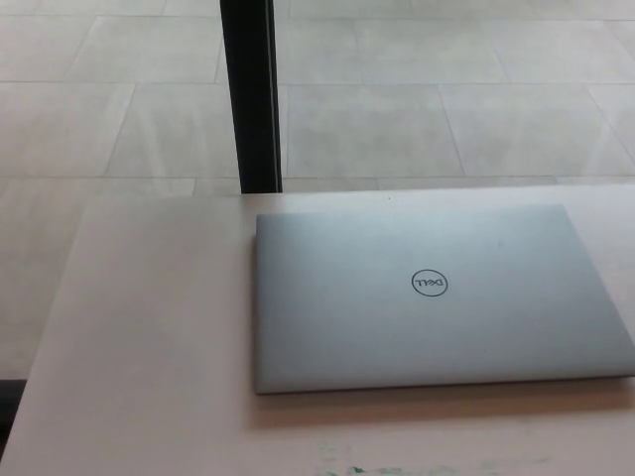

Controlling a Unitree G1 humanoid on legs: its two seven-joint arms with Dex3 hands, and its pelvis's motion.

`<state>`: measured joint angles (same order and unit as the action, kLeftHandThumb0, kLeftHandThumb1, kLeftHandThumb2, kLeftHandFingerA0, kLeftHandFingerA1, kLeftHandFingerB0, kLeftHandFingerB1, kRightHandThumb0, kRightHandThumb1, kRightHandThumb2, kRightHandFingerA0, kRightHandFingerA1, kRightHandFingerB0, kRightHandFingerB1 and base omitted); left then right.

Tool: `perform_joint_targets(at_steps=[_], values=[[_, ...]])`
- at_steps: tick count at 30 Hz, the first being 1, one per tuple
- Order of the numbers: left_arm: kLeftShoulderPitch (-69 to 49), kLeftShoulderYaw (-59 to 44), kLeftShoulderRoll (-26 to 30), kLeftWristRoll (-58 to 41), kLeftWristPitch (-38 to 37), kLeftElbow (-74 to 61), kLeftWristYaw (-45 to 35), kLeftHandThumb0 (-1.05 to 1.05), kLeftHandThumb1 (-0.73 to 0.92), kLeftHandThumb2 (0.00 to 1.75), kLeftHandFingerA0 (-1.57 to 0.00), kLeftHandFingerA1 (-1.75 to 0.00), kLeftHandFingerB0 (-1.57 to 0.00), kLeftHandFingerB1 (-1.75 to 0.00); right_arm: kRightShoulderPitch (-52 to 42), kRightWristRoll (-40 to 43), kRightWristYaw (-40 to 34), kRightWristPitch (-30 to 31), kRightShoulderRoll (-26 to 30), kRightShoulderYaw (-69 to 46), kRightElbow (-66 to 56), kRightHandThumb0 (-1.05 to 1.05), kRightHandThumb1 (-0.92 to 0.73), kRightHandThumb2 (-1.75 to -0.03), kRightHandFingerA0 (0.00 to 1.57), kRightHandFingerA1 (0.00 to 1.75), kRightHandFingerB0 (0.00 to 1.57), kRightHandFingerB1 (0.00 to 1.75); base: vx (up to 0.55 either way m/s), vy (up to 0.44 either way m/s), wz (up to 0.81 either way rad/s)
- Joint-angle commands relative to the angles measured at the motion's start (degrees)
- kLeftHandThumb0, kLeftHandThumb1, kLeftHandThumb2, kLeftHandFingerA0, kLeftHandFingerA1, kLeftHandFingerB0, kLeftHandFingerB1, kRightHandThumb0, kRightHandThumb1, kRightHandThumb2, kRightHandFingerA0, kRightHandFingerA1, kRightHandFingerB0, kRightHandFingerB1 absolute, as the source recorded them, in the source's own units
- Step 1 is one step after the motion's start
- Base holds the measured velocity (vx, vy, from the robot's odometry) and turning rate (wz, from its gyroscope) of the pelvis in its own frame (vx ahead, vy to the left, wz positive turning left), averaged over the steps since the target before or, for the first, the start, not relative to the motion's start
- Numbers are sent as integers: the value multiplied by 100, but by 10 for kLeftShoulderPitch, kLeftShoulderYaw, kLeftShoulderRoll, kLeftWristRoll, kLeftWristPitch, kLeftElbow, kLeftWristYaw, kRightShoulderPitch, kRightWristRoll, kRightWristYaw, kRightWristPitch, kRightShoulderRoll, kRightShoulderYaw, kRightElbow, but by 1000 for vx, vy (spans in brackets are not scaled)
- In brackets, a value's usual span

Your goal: The robot uses its right hand to push down on the lid of a laptop kept in the middle of the desk to close it

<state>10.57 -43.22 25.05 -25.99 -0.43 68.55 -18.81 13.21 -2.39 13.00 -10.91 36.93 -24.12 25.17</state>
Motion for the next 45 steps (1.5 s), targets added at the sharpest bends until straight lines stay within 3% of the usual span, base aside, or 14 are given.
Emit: perform_joint_targets(at_steps=[1,2,5,6,10,13,14,16,17,18,35,36,37,45], values=[[-7,3,20,-8,2,4,-4,-105,54,110,-19,-49,-12,-42,-70,307,-142,57,-36,-383,135,-88,-90,-68,68,111,32,95,0,0,0],[-8,1,19,-10,2,2,-6,-105,53,108,-18,-50,-12,-43,-83,294,-163,33,-47,-386,172,-86,-77,-117,65,114,23,79,0,0,0],[-9,3,16,-9,1,-8,-2,-105,53,109,-19,-51,-12,-44,-87,287,-157,17,-41,-391,223,-81,-75,-116,65,114,21,76,0,0,0],[-12,1,20,-10,4,-7,-3,-105,75,70,-23,-45,-18,-38,-93,288,-153,9,-46,-396,241,-88,-92,-67,47,136,10,104,0,0,0],[-11,1,25,-9,4,5,-7,-105,52,108,-20,-50,-14,-42,-85,282,-160,1,-36,-412,280,-94,-74,-88,59,129,13,85,0,0,0],[-11,4,25,-5,5,0,1,-105,77,70,-25,-45,-20,-37,-86,273,-162,-5,-36,-421,288,-87,-92,-70,51,142,1,102,0,0,0],[-13,4,25,-6,5,-1,-3,-105,53,110,-21,-52,-14,-44,-86,273,-152,-13,-35,-425,297,-82,-73,-115,66,115,13,74,0,0,0],[-13,5,24,-5,4,0,-3,-105,77,70,-25,-47,-21,-40,-85,269,-153,-13,-40,-432,291,-89,-92,-68,48,148,0,108,0,0,0],[-12,1,24,-10,6,0,-5,-105,75,69,-24,-45,-20,-39,-82,274,-144,-13,-40,-439,295,-93,-78,-117,65,118,16,79,0,0,0],[-13,1,23,-10,5,-1,-5,-105,77,70,-23,-44,-18,-38,-78,269,-151,-14,-40,-440,299,-87,-92,-67,54,147,6,100,0,0,0],[-16,7,22,-9,0,-4,-2,-105,55,111,-20,-50,-13,-42,-70,278,-157,-16,-68,-423,323,-92,-86,-71,69,146,12,103,0,0,0],[-15,8,23,-9,0,-1,-1,-105,54,110,-20,-49,-13,-42,-68,282,-157,-16,-66,-421,327,-89,-75,-118,75,122,26,84,0,0,0],[-14,9,23,-8,-1,0,0,-105,54,110,-20,-49,-14,-42,-68,285,-155,-18,-66,-418,327,-89,-88,-70,66,146,20,107,0,0,0],[-11,9,24,-12,2,2,-4,-105,76,70,-25,-43,-19,-36,-80,304,-160,5,-76,-387,281,-90,-91,-68,91,122,46,104,0,0,0]])
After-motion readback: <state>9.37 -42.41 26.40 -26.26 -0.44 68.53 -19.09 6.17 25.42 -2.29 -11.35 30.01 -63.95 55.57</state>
